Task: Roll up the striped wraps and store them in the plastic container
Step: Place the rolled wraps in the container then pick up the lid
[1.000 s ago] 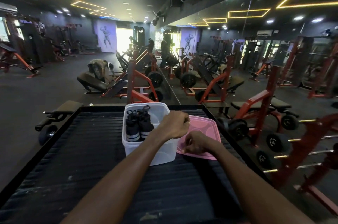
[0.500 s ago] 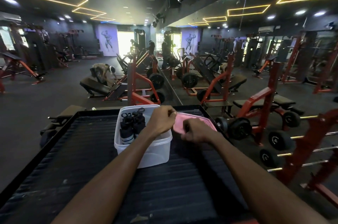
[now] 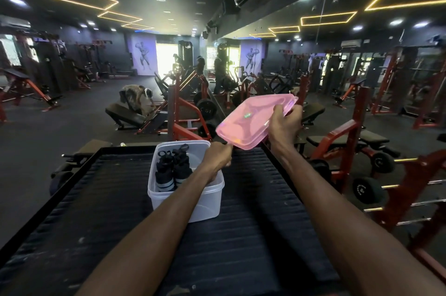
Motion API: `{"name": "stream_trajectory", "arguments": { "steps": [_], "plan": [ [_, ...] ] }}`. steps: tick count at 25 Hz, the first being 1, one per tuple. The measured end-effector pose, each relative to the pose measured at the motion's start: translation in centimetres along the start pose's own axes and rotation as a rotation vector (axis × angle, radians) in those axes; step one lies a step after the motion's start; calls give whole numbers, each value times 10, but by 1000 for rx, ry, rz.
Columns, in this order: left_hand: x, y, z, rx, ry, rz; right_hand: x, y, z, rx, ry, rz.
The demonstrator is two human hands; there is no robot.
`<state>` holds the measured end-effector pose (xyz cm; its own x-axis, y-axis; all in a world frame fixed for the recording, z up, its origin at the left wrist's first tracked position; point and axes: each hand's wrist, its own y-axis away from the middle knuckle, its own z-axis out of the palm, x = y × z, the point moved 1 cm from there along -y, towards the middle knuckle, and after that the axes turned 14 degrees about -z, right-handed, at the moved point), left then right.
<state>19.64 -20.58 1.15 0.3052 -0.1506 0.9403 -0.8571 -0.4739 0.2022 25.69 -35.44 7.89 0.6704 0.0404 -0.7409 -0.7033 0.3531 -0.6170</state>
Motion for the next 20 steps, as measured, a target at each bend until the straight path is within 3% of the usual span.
{"name": "stream_trajectory", "arguments": {
  "steps": [3,6,11,15,20],
  "plan": [
    [13,3,-5,-131,537,-180,-3,13,11,-27,-191,119],
    [20,-3,-31,-33,776,-185,6,29,20,-168,-290,199],
    [2,-11,-70,301,559,-117,28,58,32,-422,-296,397],
    [-8,6,-97,436,285,-86,39,64,46,-445,-84,423],
    [-31,25,-121,563,-11,-124,44,94,54,-688,324,317]
  ]
}}
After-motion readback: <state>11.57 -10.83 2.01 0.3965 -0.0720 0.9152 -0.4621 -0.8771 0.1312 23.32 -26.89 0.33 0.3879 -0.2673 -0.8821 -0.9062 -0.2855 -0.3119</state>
